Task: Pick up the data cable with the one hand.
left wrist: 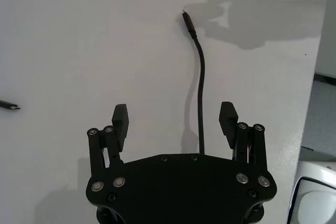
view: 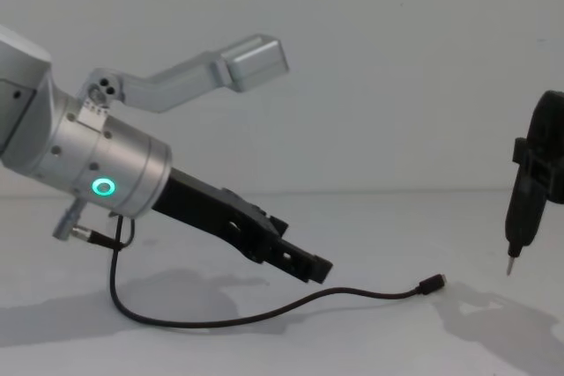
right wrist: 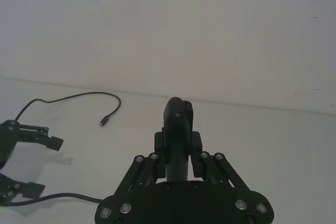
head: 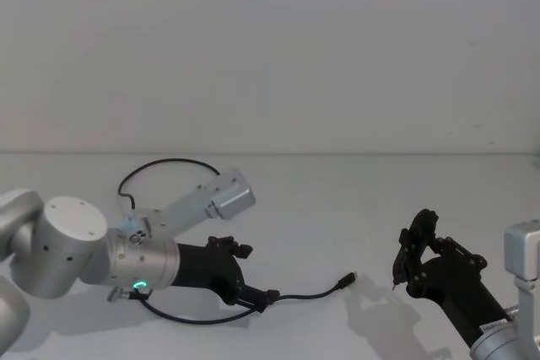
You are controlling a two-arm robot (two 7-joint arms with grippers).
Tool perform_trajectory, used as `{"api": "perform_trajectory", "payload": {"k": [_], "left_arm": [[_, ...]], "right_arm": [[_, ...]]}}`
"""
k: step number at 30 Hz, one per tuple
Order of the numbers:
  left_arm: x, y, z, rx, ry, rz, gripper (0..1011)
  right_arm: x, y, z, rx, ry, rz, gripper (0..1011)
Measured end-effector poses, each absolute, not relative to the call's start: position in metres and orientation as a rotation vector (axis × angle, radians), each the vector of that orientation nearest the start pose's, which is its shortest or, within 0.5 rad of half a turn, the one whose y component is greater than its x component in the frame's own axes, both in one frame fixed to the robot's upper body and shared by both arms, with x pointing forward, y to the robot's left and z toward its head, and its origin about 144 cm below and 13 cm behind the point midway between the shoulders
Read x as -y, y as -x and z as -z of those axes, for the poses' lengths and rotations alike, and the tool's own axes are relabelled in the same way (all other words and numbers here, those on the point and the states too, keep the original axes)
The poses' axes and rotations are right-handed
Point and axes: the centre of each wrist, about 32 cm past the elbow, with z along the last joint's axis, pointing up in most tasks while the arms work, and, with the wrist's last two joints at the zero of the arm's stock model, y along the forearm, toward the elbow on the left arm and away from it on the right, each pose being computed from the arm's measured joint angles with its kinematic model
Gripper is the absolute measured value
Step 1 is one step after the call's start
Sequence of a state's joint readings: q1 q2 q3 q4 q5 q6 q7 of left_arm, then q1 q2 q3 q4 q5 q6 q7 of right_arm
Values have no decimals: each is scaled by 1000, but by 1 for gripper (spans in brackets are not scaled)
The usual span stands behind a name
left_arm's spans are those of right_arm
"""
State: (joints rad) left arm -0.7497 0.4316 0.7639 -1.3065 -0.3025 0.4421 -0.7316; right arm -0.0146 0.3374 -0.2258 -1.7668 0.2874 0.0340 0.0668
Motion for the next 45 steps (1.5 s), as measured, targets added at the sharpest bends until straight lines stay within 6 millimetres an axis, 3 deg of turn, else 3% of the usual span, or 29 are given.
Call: {"api": "perform_trajectory", "payload": {"k": [23,45], "left_arm": [[-167,-599,-1258,-23,-615,-433,1004],[-163,-601,-1256,-48,-626,-463,1004]], "right_arm": [[237,-443,-1189,75,-26,1229,263],[237,-443,-1189,75,-26,1229,263]]}}
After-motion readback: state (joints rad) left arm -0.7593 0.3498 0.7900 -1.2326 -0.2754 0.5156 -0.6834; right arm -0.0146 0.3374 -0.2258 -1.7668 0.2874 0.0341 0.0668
